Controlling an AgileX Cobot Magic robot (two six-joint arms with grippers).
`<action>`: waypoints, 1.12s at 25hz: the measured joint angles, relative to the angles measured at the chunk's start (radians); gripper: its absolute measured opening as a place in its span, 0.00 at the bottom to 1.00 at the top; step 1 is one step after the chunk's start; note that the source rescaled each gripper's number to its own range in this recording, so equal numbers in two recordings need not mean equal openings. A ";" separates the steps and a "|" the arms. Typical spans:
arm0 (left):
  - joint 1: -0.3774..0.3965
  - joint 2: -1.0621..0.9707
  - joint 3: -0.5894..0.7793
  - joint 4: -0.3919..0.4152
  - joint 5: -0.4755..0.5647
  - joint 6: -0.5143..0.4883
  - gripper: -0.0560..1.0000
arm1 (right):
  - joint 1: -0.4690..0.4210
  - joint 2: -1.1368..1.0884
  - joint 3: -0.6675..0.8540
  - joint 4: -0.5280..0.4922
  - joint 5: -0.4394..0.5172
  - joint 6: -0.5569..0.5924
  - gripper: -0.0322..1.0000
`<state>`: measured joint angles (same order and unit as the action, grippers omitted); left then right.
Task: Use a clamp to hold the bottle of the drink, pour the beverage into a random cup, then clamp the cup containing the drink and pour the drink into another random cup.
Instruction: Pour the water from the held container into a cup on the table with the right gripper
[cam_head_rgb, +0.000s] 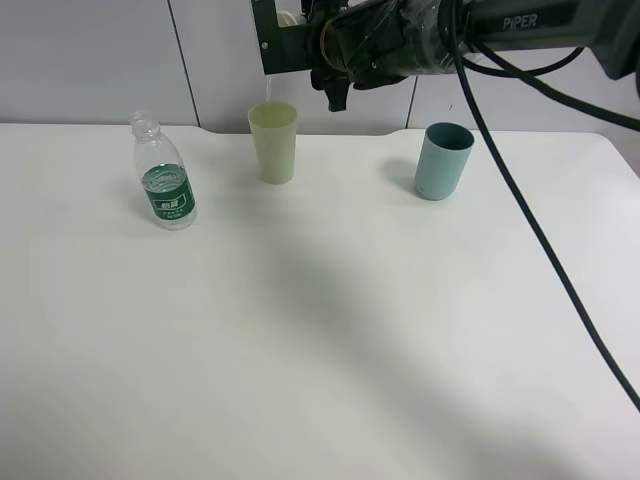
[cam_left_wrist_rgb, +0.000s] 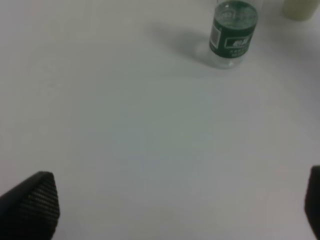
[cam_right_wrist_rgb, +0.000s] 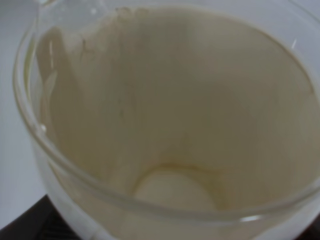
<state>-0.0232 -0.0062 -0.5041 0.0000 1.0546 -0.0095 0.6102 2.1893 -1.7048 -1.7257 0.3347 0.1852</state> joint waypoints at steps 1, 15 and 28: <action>0.000 0.000 0.000 0.000 0.000 0.000 1.00 | 0.000 0.000 0.000 -0.004 0.000 0.000 0.05; 0.000 0.000 0.000 0.000 0.000 0.000 1.00 | 0.000 0.000 0.000 -0.006 0.000 -0.081 0.05; 0.000 0.000 0.000 0.000 0.000 0.000 1.00 | 0.000 0.000 0.000 -0.006 0.000 -0.141 0.05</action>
<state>-0.0232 -0.0062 -0.5041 0.0000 1.0546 -0.0095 0.6102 2.1893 -1.7051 -1.7317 0.3347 0.0440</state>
